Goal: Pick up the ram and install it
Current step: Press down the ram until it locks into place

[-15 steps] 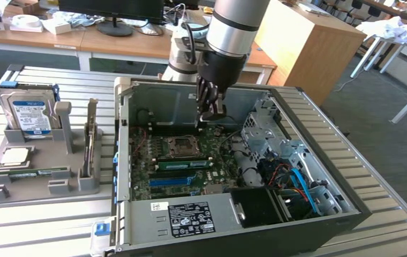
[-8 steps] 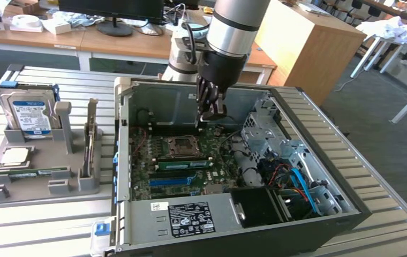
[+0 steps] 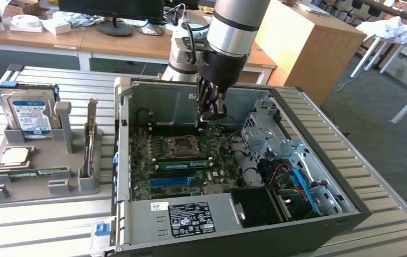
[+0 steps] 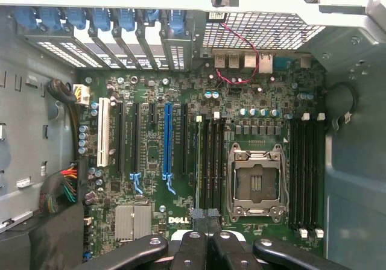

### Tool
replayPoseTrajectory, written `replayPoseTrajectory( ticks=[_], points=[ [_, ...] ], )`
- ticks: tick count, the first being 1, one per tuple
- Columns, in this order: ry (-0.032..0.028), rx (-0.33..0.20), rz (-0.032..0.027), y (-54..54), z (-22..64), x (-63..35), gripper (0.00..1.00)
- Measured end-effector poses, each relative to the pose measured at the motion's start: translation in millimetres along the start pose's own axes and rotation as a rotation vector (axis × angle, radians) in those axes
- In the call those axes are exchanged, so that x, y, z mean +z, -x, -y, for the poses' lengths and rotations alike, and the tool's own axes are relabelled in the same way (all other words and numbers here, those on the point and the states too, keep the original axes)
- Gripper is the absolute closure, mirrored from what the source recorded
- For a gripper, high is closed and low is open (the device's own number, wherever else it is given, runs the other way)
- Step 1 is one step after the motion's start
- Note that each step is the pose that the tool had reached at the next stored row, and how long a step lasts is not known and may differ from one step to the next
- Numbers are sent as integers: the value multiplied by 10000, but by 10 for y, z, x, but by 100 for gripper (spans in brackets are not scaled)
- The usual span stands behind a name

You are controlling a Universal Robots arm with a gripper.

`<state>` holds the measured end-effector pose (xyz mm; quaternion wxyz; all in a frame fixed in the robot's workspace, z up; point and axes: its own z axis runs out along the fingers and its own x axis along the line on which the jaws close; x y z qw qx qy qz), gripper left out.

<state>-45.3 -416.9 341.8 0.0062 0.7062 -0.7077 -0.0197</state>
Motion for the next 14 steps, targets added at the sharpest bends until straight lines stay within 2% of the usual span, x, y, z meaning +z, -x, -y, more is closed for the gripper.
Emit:
replayPoseTrajectory(
  ticks=[5, 14],
  points=[
    [-11, 587, 22, 0, 0, 1, 90],
    [-42, 2195, 81, 0, 1, 6, 90]
  ],
)
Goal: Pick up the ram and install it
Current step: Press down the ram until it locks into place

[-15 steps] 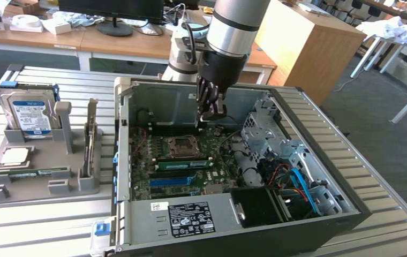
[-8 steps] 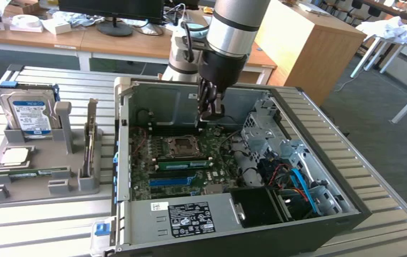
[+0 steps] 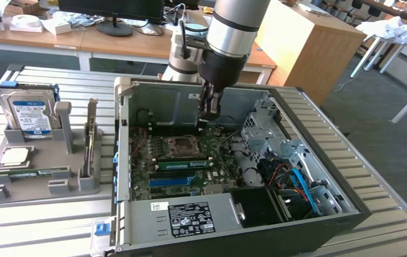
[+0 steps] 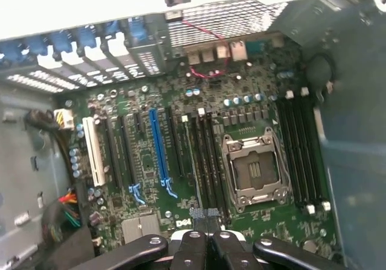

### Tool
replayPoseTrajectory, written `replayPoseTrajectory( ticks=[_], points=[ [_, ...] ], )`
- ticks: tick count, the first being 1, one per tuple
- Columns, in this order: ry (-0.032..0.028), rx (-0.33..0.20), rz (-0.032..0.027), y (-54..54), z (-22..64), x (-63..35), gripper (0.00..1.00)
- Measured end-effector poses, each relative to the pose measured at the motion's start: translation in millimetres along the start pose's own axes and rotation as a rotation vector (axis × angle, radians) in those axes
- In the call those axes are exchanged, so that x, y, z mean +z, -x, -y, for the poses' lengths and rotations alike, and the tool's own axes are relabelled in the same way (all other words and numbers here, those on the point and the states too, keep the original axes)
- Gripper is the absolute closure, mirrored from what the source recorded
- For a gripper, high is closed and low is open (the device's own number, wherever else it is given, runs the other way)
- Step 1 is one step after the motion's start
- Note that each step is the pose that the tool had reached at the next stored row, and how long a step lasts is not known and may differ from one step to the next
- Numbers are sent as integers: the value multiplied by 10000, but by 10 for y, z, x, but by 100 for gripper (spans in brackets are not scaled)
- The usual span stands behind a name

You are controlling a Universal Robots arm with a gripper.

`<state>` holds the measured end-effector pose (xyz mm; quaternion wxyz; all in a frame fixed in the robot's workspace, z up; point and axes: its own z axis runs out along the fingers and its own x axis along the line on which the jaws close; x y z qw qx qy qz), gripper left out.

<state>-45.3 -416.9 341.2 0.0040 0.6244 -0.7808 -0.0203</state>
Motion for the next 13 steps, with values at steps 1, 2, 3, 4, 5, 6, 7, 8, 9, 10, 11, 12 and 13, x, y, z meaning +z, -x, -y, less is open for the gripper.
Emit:
replayPoseTrajectory(
  ticks=[1, 2, 3, 4, 5, 6, 7, 8, 9, 10, 11, 12, 13],
  points=[
    [-3, 180, 6, 0, 0, 1, 90],
    [-7, 359, 14, 0, 0, 2, 90],
    [-11, 539, 20, 0, 0, 2, 90],
    [-14, 719, 27, 0, 0, 3, 90],
    [-17, 910, 33, 0, 0, 3, 90],
    [-21, 1090, 40, 0, 0, 4, 90],
    [-24, 1268, 47, 0, 0, 5, 90],
    [-27, 1449, 53, 0, 0, 5, 90],
    [-31, 1629, 60, 0, 0, 6, 90],
    [-35, 1808, 66, 0, 0, 7, 90],
    [-38, 1999, 73, 0, 0, 7, 90],
    [-41, 2184, 80, 0, 0, 9, 90],
    [-45, 2364, 87, 0, 0, 9, 90]
  ],
)
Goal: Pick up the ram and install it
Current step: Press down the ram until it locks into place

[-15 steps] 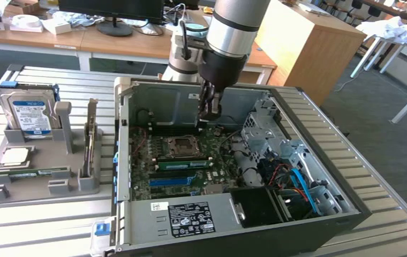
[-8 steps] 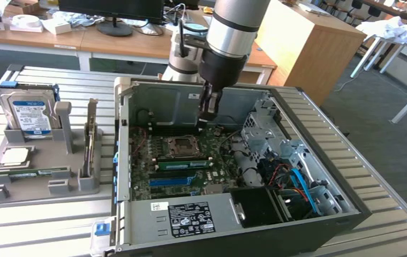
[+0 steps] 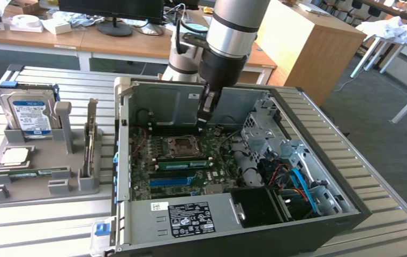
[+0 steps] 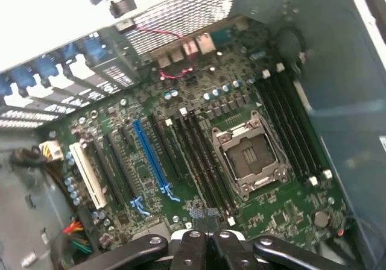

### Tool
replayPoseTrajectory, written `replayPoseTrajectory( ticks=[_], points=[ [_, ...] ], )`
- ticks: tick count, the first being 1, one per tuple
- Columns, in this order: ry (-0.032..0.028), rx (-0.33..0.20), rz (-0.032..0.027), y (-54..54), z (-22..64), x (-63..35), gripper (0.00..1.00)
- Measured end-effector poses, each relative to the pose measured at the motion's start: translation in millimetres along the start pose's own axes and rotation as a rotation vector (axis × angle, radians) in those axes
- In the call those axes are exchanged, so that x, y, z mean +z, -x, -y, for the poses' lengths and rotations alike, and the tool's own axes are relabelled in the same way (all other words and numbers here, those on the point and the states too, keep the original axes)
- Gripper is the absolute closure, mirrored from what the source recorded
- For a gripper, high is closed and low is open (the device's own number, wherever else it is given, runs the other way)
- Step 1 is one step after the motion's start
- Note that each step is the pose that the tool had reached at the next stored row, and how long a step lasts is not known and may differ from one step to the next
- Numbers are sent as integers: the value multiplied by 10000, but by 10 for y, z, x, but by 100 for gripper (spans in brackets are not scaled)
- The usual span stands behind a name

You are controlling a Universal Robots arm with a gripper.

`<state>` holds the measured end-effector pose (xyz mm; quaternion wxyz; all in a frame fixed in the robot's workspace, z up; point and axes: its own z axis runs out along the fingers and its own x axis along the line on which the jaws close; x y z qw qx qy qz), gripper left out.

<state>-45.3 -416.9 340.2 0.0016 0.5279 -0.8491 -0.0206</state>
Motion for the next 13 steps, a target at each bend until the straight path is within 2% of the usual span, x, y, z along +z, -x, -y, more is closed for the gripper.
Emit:
replayPoseTrajectory(
  ticks=[13],
  points=[
    [-45, 2363, 86, -1, 0, 11, 90]
  ],
)
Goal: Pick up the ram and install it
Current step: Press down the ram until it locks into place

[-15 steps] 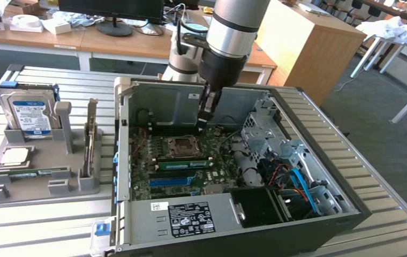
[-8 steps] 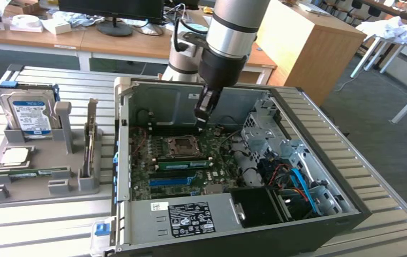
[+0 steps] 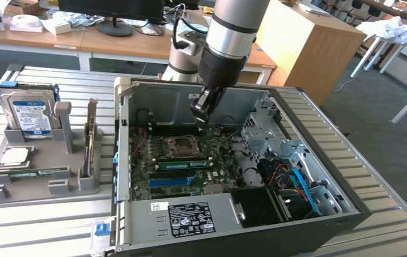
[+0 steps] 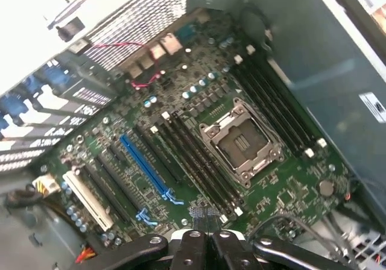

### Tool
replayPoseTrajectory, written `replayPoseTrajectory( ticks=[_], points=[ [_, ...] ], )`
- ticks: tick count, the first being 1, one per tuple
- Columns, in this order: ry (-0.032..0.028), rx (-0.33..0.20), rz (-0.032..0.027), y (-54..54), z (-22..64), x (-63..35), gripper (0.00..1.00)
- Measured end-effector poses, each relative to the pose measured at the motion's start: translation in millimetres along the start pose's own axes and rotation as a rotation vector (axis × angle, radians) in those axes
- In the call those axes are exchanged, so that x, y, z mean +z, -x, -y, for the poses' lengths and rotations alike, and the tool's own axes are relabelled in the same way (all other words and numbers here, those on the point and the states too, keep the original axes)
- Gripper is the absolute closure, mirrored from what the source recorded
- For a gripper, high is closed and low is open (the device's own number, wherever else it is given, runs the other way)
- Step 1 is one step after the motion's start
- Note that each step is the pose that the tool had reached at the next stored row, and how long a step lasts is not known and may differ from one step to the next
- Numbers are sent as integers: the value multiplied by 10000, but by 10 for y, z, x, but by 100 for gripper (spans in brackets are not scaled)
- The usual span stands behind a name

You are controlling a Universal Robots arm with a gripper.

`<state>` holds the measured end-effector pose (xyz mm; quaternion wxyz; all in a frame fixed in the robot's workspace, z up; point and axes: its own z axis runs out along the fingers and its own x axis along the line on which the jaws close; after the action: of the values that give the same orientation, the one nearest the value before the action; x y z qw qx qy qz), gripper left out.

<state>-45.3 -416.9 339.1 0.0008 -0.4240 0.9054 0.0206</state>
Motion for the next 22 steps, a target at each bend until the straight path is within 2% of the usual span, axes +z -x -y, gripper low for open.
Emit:
replayPoseTrajectory(
  ticks=[22],
  points=[
    [-76, 3995, 147, 0, 2, 38, 90]
  ],
)
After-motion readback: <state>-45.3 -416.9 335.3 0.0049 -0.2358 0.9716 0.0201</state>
